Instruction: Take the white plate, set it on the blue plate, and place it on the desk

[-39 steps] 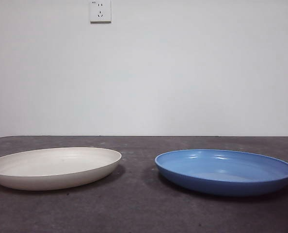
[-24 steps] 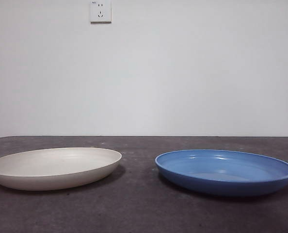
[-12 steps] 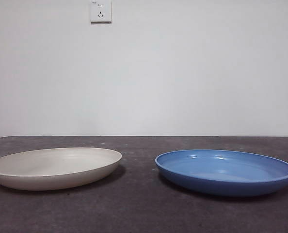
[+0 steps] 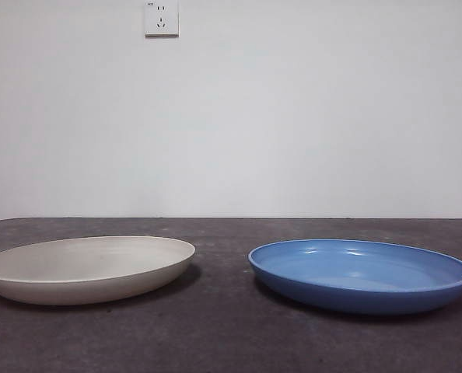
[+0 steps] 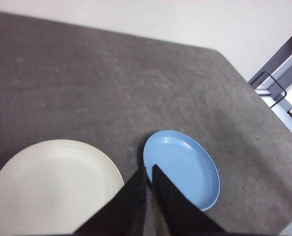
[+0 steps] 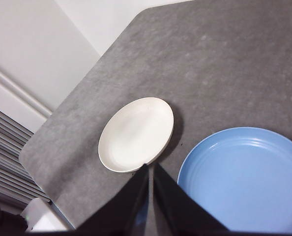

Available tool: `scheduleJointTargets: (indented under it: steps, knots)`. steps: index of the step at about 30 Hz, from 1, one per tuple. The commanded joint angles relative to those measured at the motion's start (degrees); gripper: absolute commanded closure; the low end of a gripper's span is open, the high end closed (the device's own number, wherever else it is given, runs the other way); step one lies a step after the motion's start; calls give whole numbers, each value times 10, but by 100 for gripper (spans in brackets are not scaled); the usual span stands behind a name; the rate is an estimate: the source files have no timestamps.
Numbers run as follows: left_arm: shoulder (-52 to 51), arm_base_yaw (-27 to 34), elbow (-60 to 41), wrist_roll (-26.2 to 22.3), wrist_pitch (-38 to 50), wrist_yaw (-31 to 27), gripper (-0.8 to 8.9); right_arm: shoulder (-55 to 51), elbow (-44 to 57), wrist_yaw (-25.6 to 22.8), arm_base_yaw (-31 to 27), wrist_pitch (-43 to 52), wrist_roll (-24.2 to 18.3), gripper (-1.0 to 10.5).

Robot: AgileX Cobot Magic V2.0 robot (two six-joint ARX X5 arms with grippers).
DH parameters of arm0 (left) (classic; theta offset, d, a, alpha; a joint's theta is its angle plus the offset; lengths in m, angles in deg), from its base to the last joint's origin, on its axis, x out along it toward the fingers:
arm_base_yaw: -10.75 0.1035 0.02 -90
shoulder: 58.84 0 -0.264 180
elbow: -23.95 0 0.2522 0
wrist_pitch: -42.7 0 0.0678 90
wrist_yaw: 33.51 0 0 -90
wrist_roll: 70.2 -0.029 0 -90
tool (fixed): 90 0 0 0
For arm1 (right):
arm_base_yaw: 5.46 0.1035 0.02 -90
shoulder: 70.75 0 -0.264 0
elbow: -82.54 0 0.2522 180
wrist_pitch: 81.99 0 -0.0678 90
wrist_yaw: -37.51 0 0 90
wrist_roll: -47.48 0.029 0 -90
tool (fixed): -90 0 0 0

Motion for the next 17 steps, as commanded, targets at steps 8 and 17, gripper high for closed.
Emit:
scheduleJointTargets:
  steps: [8,17]
  knots:
    - [2,-3,12,-34,2,7,292,2,-9,-4,2,8,-17,487]
    - [2,-3,12,-25,2,7,133,2,-9,-3,2,12,-17,330]
